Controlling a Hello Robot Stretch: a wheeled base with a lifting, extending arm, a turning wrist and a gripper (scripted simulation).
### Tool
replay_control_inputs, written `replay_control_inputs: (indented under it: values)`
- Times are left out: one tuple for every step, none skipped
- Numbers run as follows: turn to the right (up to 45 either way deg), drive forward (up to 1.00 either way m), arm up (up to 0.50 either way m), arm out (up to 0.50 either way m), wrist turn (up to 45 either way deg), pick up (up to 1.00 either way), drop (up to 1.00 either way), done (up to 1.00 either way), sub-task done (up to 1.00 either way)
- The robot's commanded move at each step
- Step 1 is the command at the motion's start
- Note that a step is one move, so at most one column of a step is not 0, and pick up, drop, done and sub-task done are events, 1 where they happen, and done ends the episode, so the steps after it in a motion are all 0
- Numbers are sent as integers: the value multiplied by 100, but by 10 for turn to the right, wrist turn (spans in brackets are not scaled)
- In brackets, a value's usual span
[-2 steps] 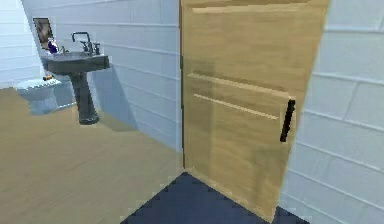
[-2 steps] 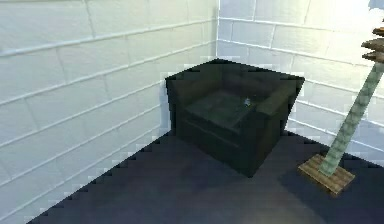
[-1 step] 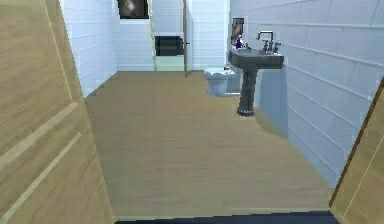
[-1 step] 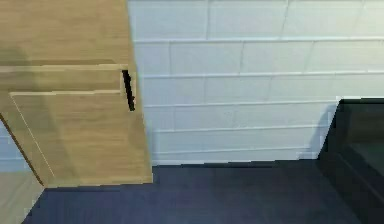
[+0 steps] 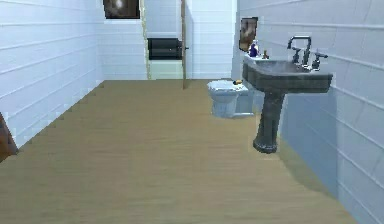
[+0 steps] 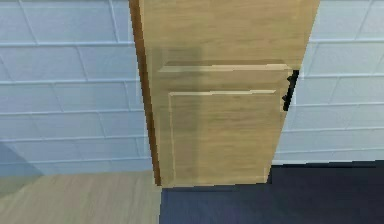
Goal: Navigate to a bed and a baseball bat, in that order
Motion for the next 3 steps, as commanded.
replay_control_inputs:
  values:
    - [-60, 0, 0, 0, 0, 0, 0, 0, 0]
    - [0, 35, 0, 0, 0, 0, 0, 0, 0]
    - [-60, 0, 0, 0, 0, 0, 0, 0, 0]
